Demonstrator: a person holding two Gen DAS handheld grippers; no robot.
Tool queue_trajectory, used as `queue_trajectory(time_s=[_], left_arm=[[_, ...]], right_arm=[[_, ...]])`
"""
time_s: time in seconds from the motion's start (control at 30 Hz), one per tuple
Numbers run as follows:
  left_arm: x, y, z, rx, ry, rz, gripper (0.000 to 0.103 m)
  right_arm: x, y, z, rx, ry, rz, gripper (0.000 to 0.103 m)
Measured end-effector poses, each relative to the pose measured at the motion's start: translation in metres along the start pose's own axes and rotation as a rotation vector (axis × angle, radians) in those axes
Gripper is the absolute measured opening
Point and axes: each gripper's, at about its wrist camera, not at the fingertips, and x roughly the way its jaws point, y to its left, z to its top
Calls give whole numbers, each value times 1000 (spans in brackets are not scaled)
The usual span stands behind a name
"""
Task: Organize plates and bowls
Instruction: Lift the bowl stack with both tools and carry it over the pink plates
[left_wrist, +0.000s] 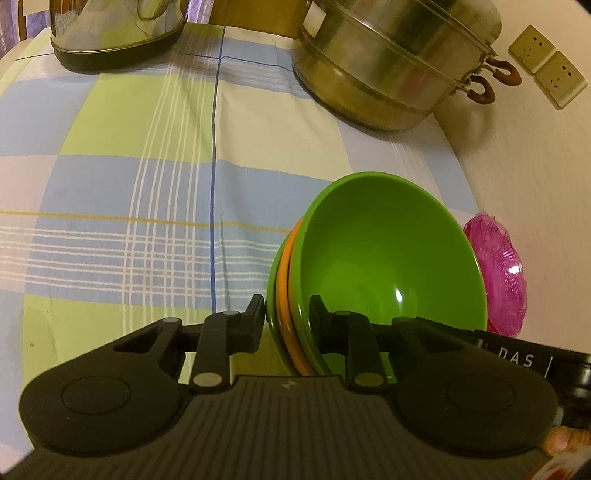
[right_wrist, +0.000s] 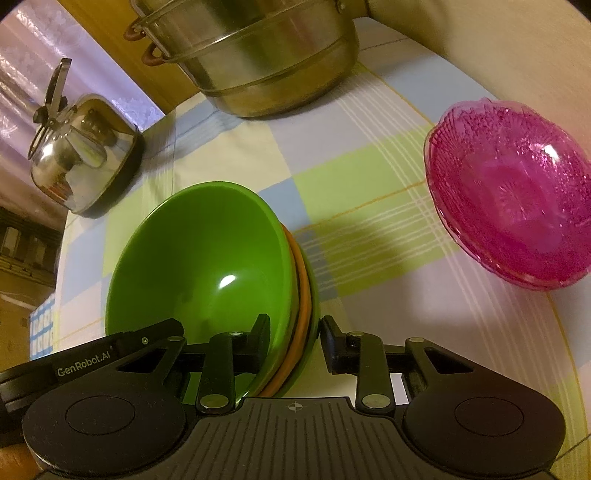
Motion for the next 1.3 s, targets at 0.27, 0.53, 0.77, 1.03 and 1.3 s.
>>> queue_trajectory(time_s=[0.27, 0.53, 0.77, 1.03, 1.3], left_arm=[[-14, -12, -15, 26, 6, 4, 23], [-30, -32, -33, 51, 11, -10, 23], [-43, -54, -42, 83, 5, -25, 23], [-54, -83, -48, 120, -6, -42, 23], [-55, -115, -51, 159, 0, -65, 23]], right_arm=[[-17, -8, -18, 32, 3, 0, 30], [-44, -18, -36, 53, -14, -7, 30], [-73, -30, -45, 70, -44, -11, 30], [-102, -46, -49, 88, -83, -13, 30], [-125, -66, -47, 116, -117, -26, 30]])
